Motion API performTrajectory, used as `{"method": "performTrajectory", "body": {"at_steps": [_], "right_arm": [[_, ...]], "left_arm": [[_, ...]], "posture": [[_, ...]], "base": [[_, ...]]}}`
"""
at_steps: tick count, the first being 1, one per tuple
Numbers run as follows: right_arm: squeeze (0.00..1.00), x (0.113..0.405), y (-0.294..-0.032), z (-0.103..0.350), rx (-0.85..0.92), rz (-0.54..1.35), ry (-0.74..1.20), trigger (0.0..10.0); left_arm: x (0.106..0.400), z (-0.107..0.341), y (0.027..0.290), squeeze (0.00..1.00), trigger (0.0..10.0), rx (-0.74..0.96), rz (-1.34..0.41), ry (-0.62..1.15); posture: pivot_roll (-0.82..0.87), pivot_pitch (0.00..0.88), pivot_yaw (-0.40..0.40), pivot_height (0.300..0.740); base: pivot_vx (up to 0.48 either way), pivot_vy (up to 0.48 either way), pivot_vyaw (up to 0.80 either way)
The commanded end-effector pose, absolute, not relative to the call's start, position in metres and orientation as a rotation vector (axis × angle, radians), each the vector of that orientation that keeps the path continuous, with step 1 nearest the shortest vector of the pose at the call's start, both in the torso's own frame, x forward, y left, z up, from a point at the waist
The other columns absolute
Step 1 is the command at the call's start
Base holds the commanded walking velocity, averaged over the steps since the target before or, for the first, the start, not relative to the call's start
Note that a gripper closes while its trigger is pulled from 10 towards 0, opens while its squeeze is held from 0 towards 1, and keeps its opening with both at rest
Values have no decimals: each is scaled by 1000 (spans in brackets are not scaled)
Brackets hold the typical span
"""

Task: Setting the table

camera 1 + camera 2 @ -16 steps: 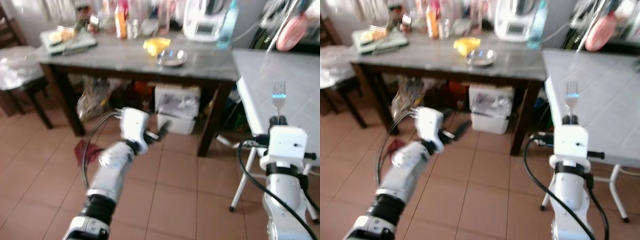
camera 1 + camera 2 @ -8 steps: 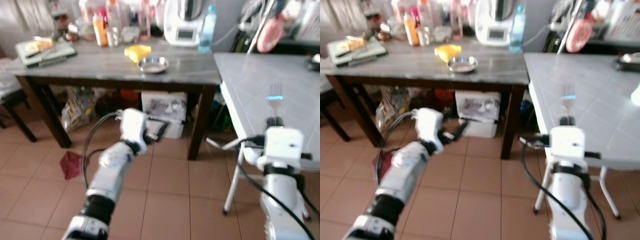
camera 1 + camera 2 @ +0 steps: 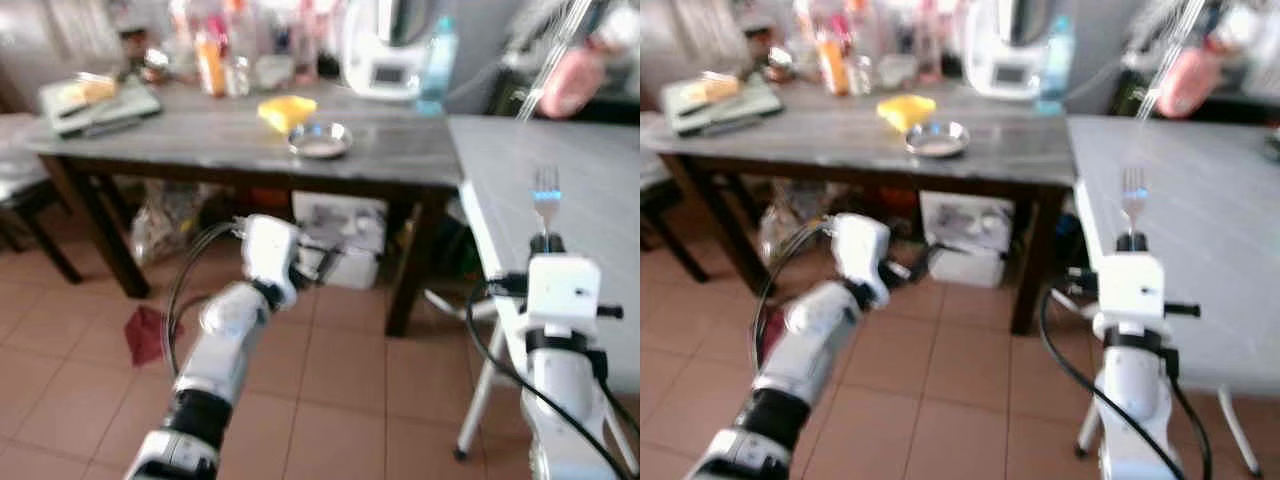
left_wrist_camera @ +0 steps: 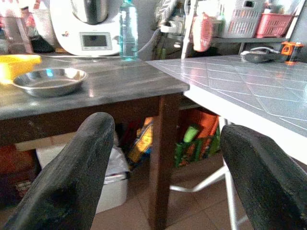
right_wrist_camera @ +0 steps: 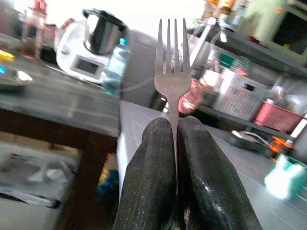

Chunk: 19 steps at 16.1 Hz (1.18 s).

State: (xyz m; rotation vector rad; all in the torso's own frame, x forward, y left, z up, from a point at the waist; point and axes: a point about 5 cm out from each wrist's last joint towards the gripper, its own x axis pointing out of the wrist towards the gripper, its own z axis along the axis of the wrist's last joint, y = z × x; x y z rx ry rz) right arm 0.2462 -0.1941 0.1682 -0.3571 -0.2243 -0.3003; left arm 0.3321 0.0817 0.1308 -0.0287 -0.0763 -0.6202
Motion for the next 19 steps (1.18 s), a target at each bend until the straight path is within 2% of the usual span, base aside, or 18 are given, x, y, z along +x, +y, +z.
{"method": "performTrajectory", "body": {"at_steps": [1, 19], "right_arm": [[0, 247, -187, 172, -346, -282, -250, 10000], [0, 245, -188, 169, -346, -281, -239, 10000]], "left_arm": [[335, 135, 97, 0, 10000, -7, -580, -88], [335, 135, 94, 0, 10000, -4, -584, -85]], "posture": [[33, 49, -11, 740], [25, 55, -7, 740]], "base": [[428, 0, 0], [428, 0, 0]]}}
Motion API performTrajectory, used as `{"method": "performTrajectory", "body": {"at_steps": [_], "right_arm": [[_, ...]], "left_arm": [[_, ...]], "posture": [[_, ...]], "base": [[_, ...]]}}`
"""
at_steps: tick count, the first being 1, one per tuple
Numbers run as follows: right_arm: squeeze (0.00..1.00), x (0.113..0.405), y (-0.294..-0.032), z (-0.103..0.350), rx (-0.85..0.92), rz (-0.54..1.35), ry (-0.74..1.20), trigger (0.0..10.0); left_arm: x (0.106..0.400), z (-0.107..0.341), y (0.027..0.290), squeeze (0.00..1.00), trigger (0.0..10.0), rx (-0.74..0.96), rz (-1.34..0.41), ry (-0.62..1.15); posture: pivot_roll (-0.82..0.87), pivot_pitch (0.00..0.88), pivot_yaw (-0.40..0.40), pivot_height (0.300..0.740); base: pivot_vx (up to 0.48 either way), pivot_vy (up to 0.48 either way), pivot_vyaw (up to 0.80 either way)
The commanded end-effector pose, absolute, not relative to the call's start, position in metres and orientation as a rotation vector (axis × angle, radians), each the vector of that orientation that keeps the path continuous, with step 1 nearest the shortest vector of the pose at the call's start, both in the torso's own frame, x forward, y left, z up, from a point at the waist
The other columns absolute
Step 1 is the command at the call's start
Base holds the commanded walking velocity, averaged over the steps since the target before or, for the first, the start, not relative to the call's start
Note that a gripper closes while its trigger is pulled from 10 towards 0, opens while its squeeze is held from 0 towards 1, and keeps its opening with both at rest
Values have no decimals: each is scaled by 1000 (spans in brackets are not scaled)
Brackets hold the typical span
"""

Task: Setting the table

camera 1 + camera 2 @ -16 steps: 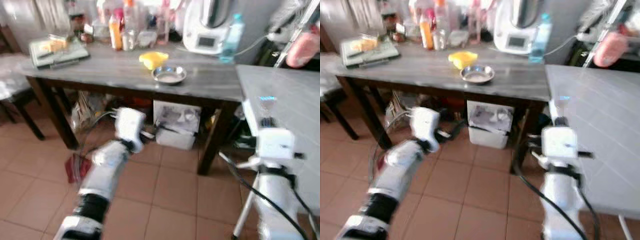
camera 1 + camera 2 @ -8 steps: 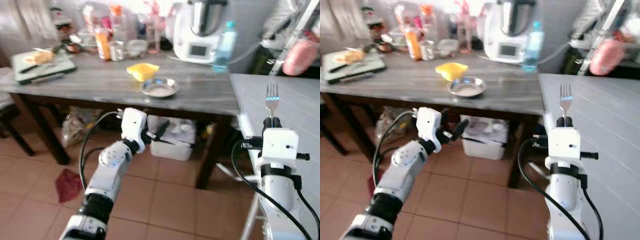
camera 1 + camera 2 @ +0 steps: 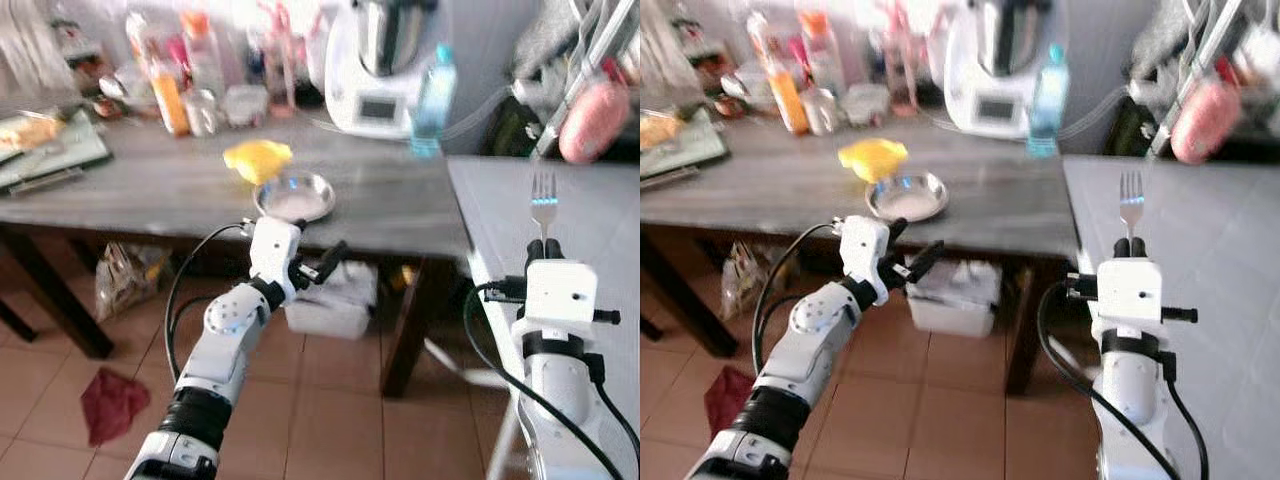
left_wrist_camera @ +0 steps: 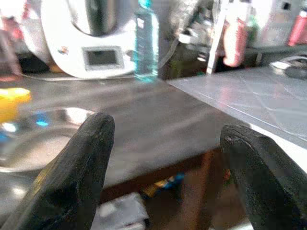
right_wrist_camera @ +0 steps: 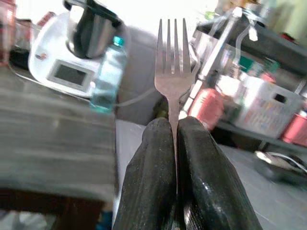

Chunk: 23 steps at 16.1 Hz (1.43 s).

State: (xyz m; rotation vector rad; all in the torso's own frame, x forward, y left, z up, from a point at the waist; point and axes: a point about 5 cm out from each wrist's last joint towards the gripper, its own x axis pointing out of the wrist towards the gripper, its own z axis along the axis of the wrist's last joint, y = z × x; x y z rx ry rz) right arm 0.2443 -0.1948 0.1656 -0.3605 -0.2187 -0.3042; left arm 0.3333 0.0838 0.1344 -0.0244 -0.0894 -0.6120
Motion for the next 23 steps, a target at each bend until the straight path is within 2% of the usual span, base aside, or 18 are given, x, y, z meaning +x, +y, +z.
{"method": "performTrajectory", "body": {"at_steps": [1, 13, 17, 19, 23], "right_arm": [[0, 245, -188, 169, -346, -281, -239, 10000], [0, 245, -187, 168, -352, -269, -237, 10000], [0, 244, -187, 168, -355, -265, -234, 10000], [0, 244, -188, 166, -354, -272, -228, 10000], [0, 245, -185, 164, -347, -267, -225, 10000]], "left_arm": [[335, 134, 94, 0, 10000, -4, -586, -84], [333, 132, 92, 0, 10000, -2, -592, -78], [333, 130, 99, 0, 10000, 11, -576, -66], [332, 136, 109, 0, 10000, 2, -571, -88], [331, 152, 111, 0, 10000, 20, -583, -154]], "posture": [[24, 55, -6, 740], [27, 54, -13, 740], [26, 58, -13, 740], [26, 58, -13, 740], [44, 62, -8, 740]], "base": [[424, 0, 0], [417, 0, 0], [367, 0, 0], [0, 0, 0], [0, 0, 0]]}}
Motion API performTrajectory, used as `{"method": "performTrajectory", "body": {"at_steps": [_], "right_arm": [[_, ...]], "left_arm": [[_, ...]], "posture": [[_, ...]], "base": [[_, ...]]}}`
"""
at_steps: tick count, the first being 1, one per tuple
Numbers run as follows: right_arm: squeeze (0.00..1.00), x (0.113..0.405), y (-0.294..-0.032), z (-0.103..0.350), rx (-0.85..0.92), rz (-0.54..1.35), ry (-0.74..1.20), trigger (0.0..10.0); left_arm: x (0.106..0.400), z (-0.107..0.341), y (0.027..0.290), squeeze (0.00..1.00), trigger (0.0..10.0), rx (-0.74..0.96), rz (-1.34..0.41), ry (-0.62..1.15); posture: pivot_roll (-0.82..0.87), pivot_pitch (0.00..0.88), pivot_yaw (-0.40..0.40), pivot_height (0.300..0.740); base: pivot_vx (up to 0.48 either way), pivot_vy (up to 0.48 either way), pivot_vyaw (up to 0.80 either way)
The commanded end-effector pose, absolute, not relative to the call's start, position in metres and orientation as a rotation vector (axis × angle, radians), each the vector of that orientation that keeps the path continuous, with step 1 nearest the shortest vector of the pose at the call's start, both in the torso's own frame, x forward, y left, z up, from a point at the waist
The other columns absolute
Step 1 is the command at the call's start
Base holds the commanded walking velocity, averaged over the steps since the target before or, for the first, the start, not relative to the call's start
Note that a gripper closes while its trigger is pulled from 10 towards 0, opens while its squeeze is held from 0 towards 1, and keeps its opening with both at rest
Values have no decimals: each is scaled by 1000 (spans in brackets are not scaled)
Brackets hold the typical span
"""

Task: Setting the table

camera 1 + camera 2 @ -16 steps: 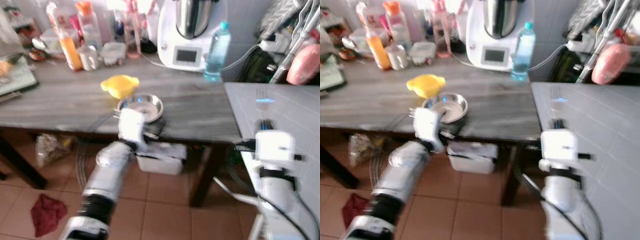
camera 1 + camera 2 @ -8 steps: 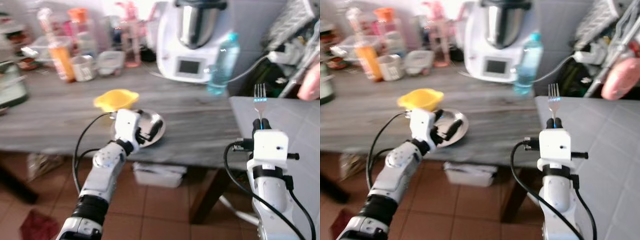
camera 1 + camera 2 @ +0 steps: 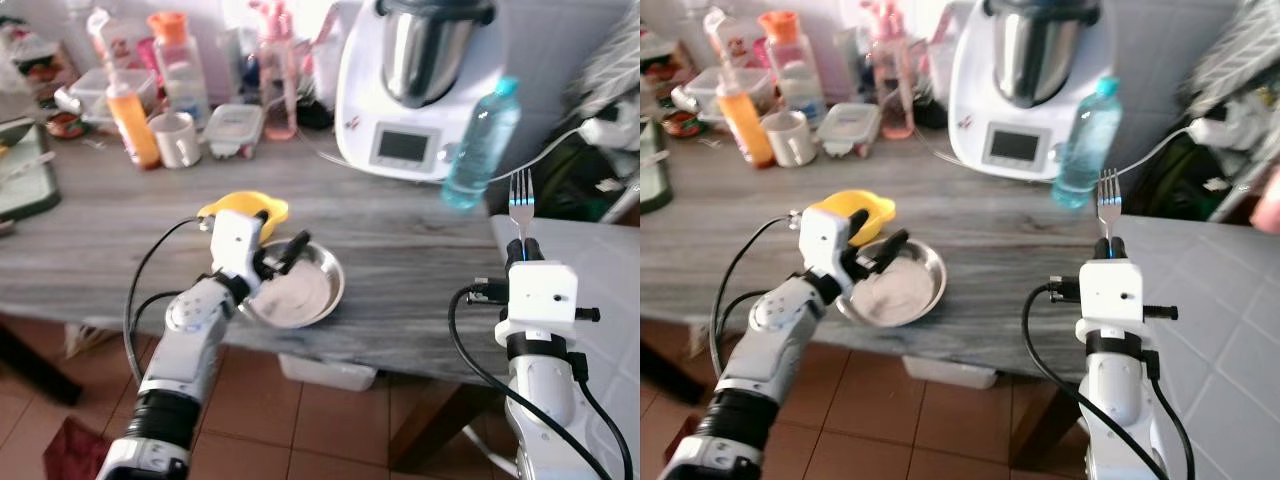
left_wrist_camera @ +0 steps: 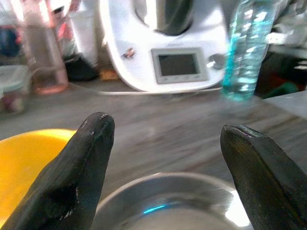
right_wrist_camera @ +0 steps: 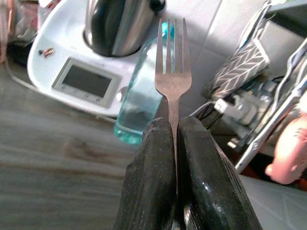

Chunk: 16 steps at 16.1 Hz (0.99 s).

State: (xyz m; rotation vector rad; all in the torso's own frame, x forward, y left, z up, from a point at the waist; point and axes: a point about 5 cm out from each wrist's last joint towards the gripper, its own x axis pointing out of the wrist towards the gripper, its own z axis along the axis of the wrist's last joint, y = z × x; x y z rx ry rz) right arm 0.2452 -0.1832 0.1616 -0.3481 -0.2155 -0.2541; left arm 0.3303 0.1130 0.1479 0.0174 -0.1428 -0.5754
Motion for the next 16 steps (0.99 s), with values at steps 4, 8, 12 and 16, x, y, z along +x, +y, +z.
{"method": "performTrajectory", "body": {"at_steps": [4, 8, 12, 16], "right_arm": [[0, 246, -182, 163, -338, -252, -225, 10000], [0, 251, -176, 167, -325, -205, -226, 10000], [0, 261, -161, 167, -103, -126, -166, 10000], [0, 271, -148, 158, 33, -75, -80, 10000]], "left_arm": [[324, 155, 132, 0, 10000, 28, -661, -103], [320, 153, 137, 0, 10000, 32, -929, 85], [317, 159, 140, 0, 10000, 129, -1079, 142], [316, 160, 144, 0, 10000, 196, -1135, 167]], "posture": [[63, 73, -17, 740], [80, 79, -30, 740], [78, 85, -27, 740], [86, 91, -25, 740]], "base": [[0, 0, 0], [0, 0, 0], [0, 0, 0], [0, 0, 0]]}}
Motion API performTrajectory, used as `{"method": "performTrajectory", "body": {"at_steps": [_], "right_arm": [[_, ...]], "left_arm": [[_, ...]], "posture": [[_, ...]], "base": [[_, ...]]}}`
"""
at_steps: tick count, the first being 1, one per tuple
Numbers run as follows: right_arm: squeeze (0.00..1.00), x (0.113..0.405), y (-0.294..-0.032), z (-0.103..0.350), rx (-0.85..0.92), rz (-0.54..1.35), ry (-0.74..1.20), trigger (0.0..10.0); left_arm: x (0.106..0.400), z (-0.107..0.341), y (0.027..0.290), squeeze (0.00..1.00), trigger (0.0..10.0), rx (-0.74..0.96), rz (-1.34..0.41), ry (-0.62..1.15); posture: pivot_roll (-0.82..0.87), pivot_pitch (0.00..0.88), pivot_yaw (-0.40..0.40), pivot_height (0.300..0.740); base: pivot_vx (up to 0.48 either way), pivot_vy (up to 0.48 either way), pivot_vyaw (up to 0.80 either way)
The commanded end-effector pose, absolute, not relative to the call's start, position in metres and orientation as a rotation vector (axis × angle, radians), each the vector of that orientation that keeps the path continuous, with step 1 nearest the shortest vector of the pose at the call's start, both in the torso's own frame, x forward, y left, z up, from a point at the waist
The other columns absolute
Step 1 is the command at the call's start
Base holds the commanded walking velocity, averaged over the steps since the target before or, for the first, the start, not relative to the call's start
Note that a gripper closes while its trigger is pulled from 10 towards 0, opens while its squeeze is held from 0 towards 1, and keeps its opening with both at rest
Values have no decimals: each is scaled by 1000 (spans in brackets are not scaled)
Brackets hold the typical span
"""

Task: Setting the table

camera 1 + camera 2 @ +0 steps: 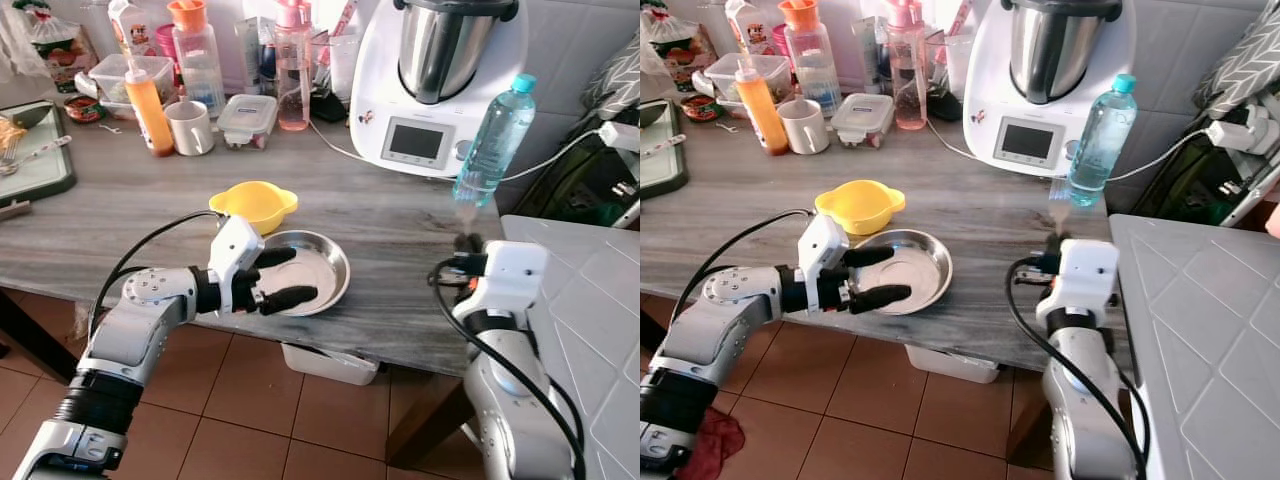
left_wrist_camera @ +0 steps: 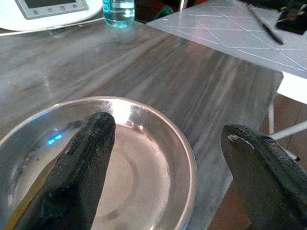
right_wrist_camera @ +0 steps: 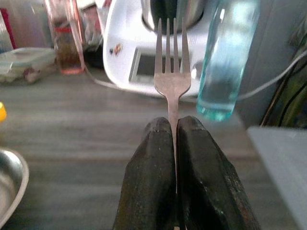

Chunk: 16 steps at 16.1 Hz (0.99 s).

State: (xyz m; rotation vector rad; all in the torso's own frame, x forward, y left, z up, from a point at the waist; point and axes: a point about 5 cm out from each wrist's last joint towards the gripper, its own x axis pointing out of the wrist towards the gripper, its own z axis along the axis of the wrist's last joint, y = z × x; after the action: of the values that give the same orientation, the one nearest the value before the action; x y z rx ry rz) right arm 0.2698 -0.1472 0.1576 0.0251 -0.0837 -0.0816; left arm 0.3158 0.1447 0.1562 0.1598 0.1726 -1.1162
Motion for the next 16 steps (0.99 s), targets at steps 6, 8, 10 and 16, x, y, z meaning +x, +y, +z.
{"method": "performTrajectory", "body": {"at_steps": [6, 8, 10, 16], "right_arm": [[0, 278, -132, 126, 99, 9, 109, 10000], [0, 282, -124, 123, 77, 53, 127, 10000], [0, 287, -115, 119, 83, 85, 154, 10000], [0, 293, -102, 108, 186, 104, 207, 10000]], "left_arm": [[315, 164, 143, 0, 10000, 209, -1139, 142], [315, 164, 144, 0, 10000, 213, -1145, 145], [314, 164, 143, 0, 10000, 222, -1151, 140], [311, 163, 143, 0, 10000, 229, -1162, 150]], "posture": [[94, 102, -26, 740], [96, 107, -26, 740], [100, 110, -25, 740], [113, 112, -20, 740]], "base": [[0, 0, 0], [0, 0, 0], [0, 0, 0], [0, 0, 0]]}}
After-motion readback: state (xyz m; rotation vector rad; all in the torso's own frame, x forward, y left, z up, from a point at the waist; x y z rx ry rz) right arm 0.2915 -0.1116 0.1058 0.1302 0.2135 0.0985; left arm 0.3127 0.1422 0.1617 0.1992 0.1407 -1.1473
